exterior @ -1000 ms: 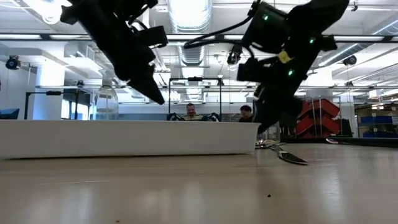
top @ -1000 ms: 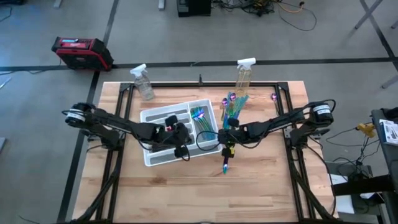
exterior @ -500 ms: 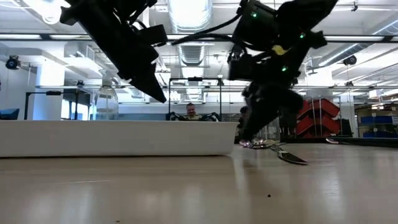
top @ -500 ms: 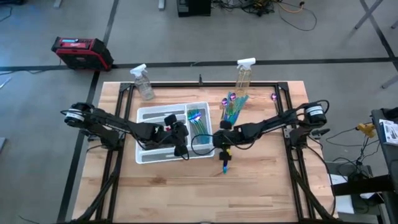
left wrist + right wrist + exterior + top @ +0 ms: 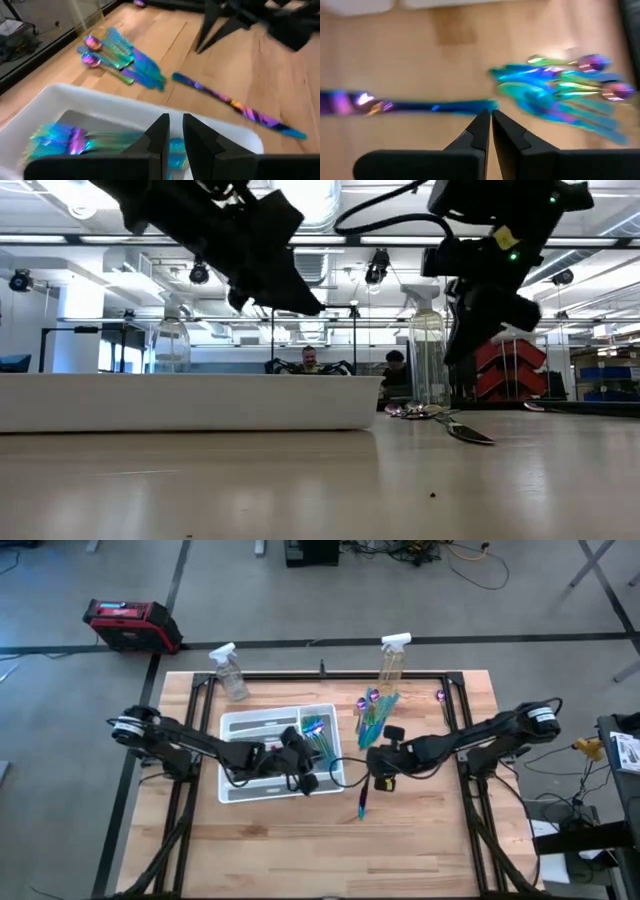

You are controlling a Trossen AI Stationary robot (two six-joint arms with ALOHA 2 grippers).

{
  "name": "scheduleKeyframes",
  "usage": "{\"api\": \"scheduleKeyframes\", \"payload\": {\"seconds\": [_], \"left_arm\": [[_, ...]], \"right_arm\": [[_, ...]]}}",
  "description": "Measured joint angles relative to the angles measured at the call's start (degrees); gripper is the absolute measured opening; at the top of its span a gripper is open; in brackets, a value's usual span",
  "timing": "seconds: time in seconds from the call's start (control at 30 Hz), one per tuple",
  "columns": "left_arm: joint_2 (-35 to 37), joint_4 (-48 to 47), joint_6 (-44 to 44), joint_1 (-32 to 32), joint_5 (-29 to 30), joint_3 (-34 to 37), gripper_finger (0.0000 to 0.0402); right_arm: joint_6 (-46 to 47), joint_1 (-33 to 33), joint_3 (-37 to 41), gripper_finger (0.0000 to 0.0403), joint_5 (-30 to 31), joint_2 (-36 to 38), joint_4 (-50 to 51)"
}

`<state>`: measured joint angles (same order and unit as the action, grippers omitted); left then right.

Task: Sort silverware
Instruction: Prepare the blue spoons on the table

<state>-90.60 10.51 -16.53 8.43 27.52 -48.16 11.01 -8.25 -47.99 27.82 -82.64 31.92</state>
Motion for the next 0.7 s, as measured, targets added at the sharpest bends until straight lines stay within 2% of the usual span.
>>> {"api": "scheduleKeyframes", "payload": {"seconds": [0.1, 0.13, 0.27, 0.53, 0.7], "left_arm": [[-2.6, 1.4, 0.6, 0.0, -0.7, 0.0, 0.0039], [-3.2, 1.3, 0.6, 0.0, -1.1, 0.0, 0.0039], [-4.0, 0.8, 0.1, 0.0, -1.2, 0.0, 0.0039], [-3.7, -3.6, -0.9, 0.0, -1.1, 0.0, 0.0039], [-3.7, -8.5, -3.8, 0.4, -1.1, 0.0, 0.0039]], "right_arm": [[1.7, 0.8, 2.3, 0.0008, 7.2, 0.1, -3.3], [2.6, 1.5, 3.1, 0.0008, 7.8, 0.1, -4.6], [5.7, 6.2, 5.3, 0.0008, 3.5, 0.1, -8.7], [5.1, 18.8, 9.3, 0.0008, 2.6, -0.5, -28.9], [4.6, 25.2, 9.6, 0.0008, 1.7, -4.2, -32.9]]}}
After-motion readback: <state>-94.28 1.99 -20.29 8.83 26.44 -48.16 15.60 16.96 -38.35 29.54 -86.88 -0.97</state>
